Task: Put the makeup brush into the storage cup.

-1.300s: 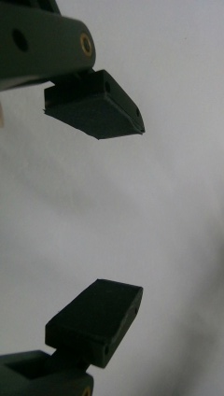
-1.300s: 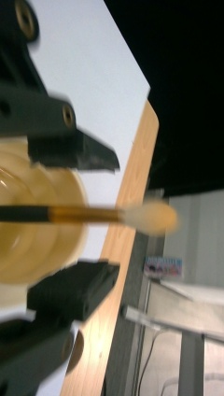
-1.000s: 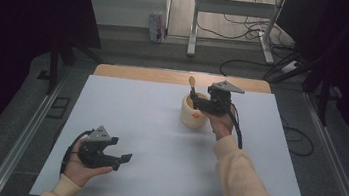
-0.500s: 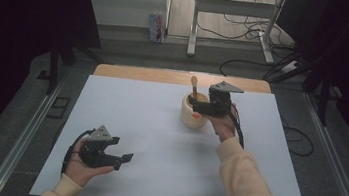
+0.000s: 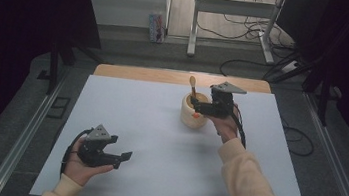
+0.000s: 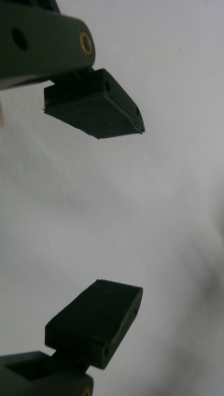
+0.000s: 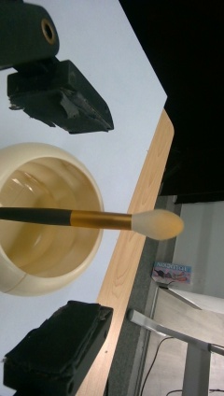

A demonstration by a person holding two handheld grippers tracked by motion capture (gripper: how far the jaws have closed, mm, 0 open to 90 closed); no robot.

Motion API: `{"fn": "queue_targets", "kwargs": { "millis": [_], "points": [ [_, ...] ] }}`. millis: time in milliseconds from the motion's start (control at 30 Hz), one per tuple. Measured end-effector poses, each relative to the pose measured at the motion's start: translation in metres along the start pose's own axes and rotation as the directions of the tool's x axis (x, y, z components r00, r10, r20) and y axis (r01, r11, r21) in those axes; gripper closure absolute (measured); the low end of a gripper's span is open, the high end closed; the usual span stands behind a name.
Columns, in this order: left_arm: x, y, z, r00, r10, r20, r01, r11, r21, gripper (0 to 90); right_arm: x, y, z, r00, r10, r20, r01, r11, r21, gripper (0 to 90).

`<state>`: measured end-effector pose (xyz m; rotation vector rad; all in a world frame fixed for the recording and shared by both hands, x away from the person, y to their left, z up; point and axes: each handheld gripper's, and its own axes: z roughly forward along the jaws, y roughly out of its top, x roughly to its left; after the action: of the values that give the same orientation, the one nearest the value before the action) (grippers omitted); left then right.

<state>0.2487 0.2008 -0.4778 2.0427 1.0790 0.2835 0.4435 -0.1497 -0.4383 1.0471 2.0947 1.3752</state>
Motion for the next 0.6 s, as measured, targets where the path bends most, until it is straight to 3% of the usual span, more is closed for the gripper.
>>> {"fn": "queue_targets", "kwargs": {
  "millis": [267,600],
  "points": [
    [0.004,-0.004,-0.004,0.9999,-0.011,-0.009,0.011,0.9999,-0.004,19.8,0.002,-0.002,-0.014,0.9996,0.018,-0.023,-0.018,0.9998,0.014,9.5],
    [0.008,-0.005,-0.006,0.9999,-0.008,-0.008,0.008,1.0000,-0.004,19.9,0.004,-0.005,-0.040,0.9991,-0.006,-0.042,0.007,0.9996,0.026,9.5]
  ]
}}
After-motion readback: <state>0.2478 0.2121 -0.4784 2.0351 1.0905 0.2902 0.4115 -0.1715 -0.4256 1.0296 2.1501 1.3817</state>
